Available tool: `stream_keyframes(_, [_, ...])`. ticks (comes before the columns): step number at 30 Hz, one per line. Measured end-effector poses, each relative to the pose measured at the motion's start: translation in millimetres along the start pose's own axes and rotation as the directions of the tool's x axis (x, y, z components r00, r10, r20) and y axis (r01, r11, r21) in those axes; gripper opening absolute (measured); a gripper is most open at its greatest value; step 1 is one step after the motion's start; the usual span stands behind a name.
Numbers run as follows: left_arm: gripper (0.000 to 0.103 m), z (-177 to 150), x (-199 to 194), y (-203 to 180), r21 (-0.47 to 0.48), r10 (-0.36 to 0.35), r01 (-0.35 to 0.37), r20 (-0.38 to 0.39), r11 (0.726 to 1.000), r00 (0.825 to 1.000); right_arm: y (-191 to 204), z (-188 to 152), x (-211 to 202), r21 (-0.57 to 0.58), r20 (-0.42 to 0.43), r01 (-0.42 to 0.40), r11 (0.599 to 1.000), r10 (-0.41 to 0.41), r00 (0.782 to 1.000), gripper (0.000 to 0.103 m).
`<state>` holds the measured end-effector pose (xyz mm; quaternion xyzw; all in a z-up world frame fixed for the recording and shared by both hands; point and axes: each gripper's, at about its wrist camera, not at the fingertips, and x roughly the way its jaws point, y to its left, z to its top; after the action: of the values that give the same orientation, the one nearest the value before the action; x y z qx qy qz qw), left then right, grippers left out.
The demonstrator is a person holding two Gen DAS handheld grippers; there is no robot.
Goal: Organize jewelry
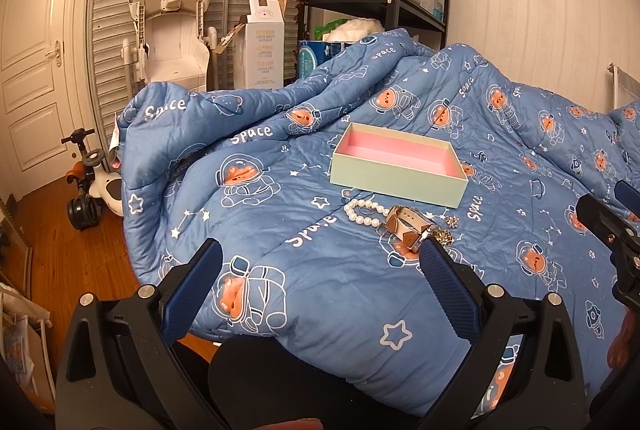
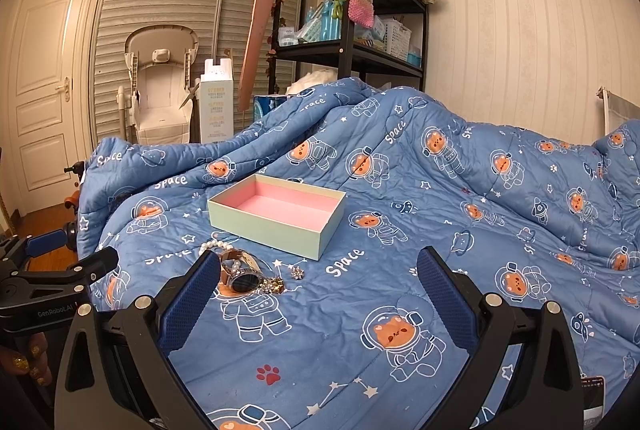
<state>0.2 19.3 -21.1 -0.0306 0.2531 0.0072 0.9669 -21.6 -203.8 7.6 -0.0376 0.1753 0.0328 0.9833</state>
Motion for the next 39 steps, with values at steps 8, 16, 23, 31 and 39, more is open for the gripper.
stream_keyframes(8, [0.097, 0.1, 5.2, -1.7, -0.005, -0.004, 0.003, -0.026, 1.0, 1.0, 0.6, -2.1, 8.4, -0.003, -0.041, -0.013, 1.0, 0.013, 0.999, 0.096])
stream_keyframes(16, [0.097, 0.9, 11.9, -3.4, -0.019, -0.014, 0.013, -0.057, 1.0, 0.998, 1.3, -2.9, 12.2, -0.008, -0.054, -0.017, 1.0, 0.017, 0.998, 0.096])
stream_keyframes(23, [0.097, -2.0, 24.4, -1.1, -0.039, -0.051, 0.047, -0.12, 0.998, 0.991, 4.2, -5.2, 33.4, -0.026, -0.134, -0.079, 0.997, 0.075, 0.988, 0.096])
stream_keyframes(31, [0.097, -8.0, 40.7, 4.8, -0.022, -0.1, 0.098, -0.174, 0.995, 0.98, -0.8, -19.6, 80.7, 0.031, -0.37, -0.227, 0.973, 0.222, 0.902, 0.096])
stream_keyframes(39, [0.097, -5.1, 64.7, -9.7, 0.063, -0.182, 0.202, -0.229, 0.977, 0.956, -13.6, -15.3, 120.2, 0.136, -0.455, -0.387, 0.912, 0.404, 0.793, 0.096])
